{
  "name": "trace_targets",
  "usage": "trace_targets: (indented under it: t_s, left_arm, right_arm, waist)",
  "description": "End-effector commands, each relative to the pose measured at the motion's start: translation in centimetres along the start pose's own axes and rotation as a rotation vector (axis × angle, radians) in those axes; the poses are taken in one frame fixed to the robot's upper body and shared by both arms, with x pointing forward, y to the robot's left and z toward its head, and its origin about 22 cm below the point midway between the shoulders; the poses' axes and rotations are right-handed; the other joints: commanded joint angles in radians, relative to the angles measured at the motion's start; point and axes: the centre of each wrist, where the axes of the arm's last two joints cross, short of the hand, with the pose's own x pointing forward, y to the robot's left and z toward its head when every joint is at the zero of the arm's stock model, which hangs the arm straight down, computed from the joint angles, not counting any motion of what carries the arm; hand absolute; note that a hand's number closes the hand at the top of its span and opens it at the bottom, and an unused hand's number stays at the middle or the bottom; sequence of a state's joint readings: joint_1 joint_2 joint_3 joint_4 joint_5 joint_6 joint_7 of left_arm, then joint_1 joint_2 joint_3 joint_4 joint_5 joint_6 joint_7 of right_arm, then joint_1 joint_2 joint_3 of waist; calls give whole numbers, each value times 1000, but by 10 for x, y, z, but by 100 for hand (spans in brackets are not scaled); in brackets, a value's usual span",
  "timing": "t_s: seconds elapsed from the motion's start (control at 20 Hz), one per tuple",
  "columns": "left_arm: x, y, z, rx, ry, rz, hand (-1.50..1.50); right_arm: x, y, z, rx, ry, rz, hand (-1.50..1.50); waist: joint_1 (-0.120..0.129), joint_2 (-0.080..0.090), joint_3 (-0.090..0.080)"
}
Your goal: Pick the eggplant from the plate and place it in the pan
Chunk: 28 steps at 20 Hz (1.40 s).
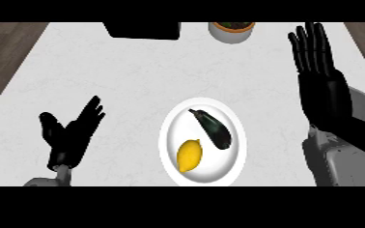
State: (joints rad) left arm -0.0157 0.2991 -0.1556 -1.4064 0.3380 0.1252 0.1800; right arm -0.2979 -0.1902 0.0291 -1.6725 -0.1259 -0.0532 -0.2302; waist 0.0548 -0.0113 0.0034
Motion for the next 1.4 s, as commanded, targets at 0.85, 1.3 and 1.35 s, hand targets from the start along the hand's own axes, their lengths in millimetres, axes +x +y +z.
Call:
trace_targets:
  t_s: [0.85, 1.3, 1.35]
  left_arm:
    - [53, -85, -6, -184, -522, -78, 0]
    - [45, -92, 4, -209, -509, -80, 0]
    - [40, -89, 1, -202, -505, -89, 0]
  right_arm:
    - [-77, -45, -74, 965, 433, -143, -150]
    - [-67, 31, -124, 1292, 442, 86, -150]
    - [-66, 39, -123, 1344, 438, 130, -150]
  waist:
    - [8, 34, -1]
    - [5, 26, -2]
    - [6, 29, -2]
